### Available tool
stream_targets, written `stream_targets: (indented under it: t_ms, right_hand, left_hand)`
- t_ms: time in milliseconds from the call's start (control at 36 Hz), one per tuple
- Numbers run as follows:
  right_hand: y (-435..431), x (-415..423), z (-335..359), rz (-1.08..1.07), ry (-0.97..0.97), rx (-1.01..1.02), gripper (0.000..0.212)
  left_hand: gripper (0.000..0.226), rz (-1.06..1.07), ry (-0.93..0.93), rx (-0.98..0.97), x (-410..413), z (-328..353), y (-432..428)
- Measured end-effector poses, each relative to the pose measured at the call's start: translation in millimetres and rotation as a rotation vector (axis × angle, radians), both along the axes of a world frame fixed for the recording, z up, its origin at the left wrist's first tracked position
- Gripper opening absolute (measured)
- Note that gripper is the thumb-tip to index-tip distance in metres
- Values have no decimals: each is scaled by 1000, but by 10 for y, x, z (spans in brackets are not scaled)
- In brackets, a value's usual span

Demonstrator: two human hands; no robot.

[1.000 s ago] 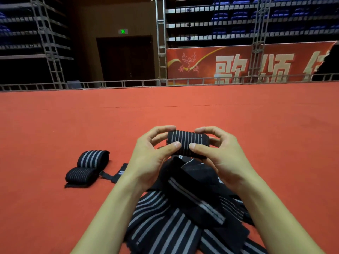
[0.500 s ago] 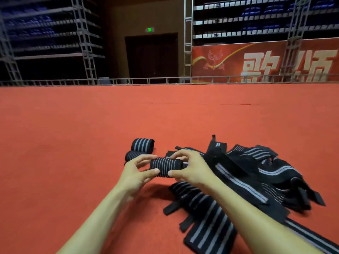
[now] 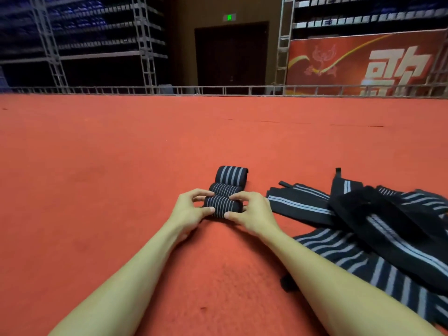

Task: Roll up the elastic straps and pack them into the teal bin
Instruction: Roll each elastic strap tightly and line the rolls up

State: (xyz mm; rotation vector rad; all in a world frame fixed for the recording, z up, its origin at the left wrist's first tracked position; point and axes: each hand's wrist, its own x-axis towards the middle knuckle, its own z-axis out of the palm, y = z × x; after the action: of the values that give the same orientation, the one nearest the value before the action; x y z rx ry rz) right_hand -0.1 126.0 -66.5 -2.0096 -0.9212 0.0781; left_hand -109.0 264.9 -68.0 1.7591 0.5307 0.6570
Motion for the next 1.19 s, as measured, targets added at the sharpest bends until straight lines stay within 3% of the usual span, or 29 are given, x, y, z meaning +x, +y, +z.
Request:
stream_targets:
  t_ms: [194,333,472,556,639,778,889,1000,1194]
  right_hand:
    - [118,55,-28,20,-68,10,51]
    - [180,71,-47,-2,-77,25,52]
    - [184,150,2,-27,20,118,50]
    - [188,259,36,-22,-62,-12,61]
    - [209,293,147,61,-23,-164,70]
    - [272,347,276,144,101,-307,60]
    - [288,378,244,147,34,-336,64]
    - [279,360,186,179,-66,-324,48]
    - [340,449,105,188,-65,-319,69]
  left_hand:
    - [36,27,-10,114,48,-48,112]
    - [17,49,-27,190,94,-22,134]
    - [18,69,80,267,139,5,199]
    - [31,21,125,438,159,55,280]
    - [50,-166,193,500,192,96,396]
    - [67,-381,321,480,335,124,490]
    - [83,-399,395,481,379,101,588]
    - [89,-398,395,413,353,52,630]
    - [97,-374,361,424,352,32,556]
